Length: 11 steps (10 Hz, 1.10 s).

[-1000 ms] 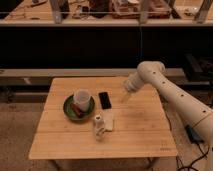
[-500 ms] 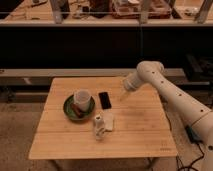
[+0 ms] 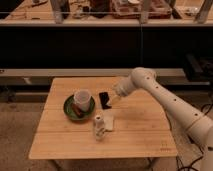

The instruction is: Place the eraser in the ceramic cup

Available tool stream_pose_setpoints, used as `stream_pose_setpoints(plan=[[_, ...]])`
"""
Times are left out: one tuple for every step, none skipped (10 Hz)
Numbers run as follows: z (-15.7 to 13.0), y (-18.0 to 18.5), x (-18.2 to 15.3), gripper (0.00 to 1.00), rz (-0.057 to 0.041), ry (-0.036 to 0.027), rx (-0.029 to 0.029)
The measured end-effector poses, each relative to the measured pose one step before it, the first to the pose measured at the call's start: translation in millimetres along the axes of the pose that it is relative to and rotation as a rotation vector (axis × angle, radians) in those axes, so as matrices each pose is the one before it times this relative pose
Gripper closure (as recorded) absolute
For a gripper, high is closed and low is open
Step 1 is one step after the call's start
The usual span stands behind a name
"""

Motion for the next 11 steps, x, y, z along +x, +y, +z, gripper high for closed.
stream_pose_setpoints(plan=[[12.12,-2.08,1.68,0.32,0.03136,0.02663,-0.00744],[10.29,0.46,-1.74,0.32,0.02418,0.0129,-0.00688],[10.7,2.73,-2.31,0.32,0.02128,0.01177,-0.01383],[7.55,3.93,-4.11,0.32,0.01433,0.00516,-0.01878],[8.55,3.18,-5.4,0.32,0.02253,0.00626,-0.01654],[5.31,-0.16,-3.54,0.32,0.01797,0.00362,-0.0038],[5.42,-1.81,-3.12,0.32,0.01331,0.00071,0.00037],[8.28,-5.52,-5.24,0.32,0.01204,-0.0036,0.00256],[5.9,-3.49,-3.16,0.32,0.00487,-0.00409,0.00137],[5.71,-2.45,-2.66,0.32,0.00808,-0.00454,-0.00013],[5.92,-0.79,-3.07,0.32,0.01594,-0.00665,0.00092]])
